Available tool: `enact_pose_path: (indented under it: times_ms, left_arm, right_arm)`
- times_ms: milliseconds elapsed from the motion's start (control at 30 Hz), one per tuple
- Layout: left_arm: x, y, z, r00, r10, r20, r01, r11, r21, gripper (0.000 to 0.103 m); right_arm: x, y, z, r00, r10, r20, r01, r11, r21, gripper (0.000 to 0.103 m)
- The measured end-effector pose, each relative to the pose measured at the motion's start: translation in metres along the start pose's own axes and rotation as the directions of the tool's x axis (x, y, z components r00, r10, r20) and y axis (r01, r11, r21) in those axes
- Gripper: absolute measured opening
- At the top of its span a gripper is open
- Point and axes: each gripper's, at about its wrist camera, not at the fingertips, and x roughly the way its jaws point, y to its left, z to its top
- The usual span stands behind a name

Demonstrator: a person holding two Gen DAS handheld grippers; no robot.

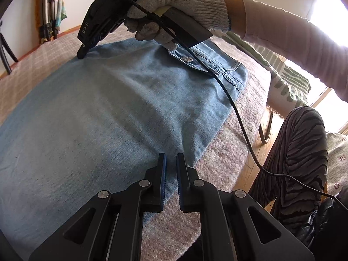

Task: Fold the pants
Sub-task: 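Pull the folded jeans straight with both grippers, then open the right gripper, then move both grippers to the leg-hem end of the folded jeans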

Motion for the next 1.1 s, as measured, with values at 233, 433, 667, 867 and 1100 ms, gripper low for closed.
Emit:
enact_pose_path:
  times_ms: [233, 433, 667, 867, 1100]
  left_arm:
    - [-0.037, 0.003, -0.013, 0.997, 0.057, 0.052, -0.054, 0.996, -0.067, 0.008]
    - [-0.11, 0.043, -0.053, 0.97, 0.2, 0.137, -0.155, 0.946, -0.283, 0.036]
    - [-0.21, 0.122, -0.132, 0.896, 0.426, 0.124, -0.278, 0.757, -0.592, 0.045]
    - [-0.266, 0.182, -0.208, 0.818, 0.574, 0.031, -0.329, 0.511, -0.794, 0.047]
    - [-0.292, 0.231, -0.29, 0.788, 0.61, -0.088, -0.304, 0.26, -0.917, 0.047]
  right_arm:
    - [-0.036, 0.004, -0.008, 0.992, -0.085, 0.089, 0.083, 0.996, 0.024, 0.031]
    - [-0.087, 0.05, -0.025, 0.98, -0.007, 0.2, 0.014, 0.999, -0.035, 0.035]
    - [-0.113, 0.124, -0.054, 0.961, 0.1, 0.257, -0.068, 0.989, -0.13, 0.039]
    - [-0.115, 0.183, -0.074, 0.948, 0.191, 0.256, -0.13, 0.963, -0.237, 0.041]
    - [-0.089, 0.261, -0.096, 0.947, 0.288, 0.141, -0.204, 0.881, -0.427, 0.041]
